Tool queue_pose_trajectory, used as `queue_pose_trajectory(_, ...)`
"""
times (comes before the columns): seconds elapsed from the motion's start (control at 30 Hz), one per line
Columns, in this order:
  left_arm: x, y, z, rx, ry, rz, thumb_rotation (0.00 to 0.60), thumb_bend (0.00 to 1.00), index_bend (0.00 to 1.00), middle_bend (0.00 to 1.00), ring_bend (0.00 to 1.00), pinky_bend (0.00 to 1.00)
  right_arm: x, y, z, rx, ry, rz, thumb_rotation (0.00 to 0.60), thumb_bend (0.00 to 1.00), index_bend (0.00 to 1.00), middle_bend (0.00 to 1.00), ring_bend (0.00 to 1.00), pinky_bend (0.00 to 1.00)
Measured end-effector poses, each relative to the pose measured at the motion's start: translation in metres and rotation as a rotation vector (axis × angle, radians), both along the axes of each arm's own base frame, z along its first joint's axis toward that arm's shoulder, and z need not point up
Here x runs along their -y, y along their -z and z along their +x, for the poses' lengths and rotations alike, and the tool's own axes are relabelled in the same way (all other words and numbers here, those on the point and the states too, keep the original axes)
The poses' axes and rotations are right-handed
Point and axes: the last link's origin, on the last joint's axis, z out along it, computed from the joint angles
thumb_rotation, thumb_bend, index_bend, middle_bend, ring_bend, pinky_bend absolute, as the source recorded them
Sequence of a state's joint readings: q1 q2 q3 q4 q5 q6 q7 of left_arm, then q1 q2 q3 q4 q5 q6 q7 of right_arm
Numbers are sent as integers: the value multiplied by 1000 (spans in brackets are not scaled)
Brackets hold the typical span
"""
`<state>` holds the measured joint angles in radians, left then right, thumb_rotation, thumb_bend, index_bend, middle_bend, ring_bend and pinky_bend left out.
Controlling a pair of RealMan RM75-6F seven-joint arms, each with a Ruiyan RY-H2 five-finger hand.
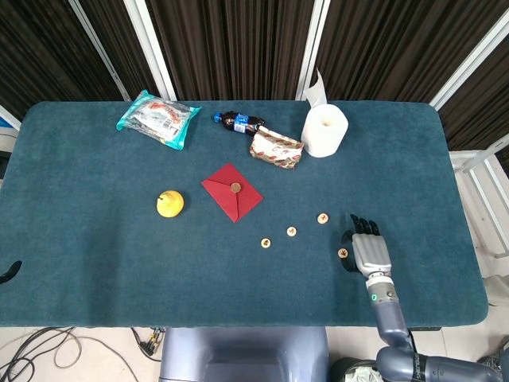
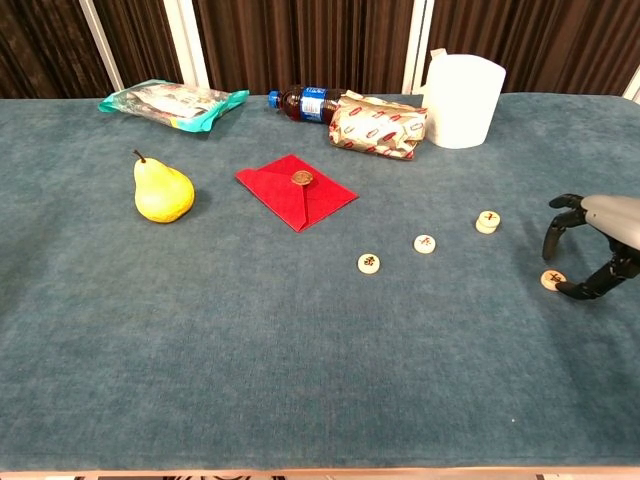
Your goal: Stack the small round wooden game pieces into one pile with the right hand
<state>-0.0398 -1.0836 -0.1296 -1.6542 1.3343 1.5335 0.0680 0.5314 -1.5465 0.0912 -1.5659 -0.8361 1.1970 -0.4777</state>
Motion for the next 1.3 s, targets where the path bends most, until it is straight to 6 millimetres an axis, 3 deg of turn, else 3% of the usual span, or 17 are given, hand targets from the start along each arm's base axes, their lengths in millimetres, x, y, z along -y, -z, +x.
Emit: queue_pose_trajectory(1.3,0,0,0,-2,-3,3,600,164,109,0,0,0,3,9,-4,6,18,9,600,392,536,0,0,0)
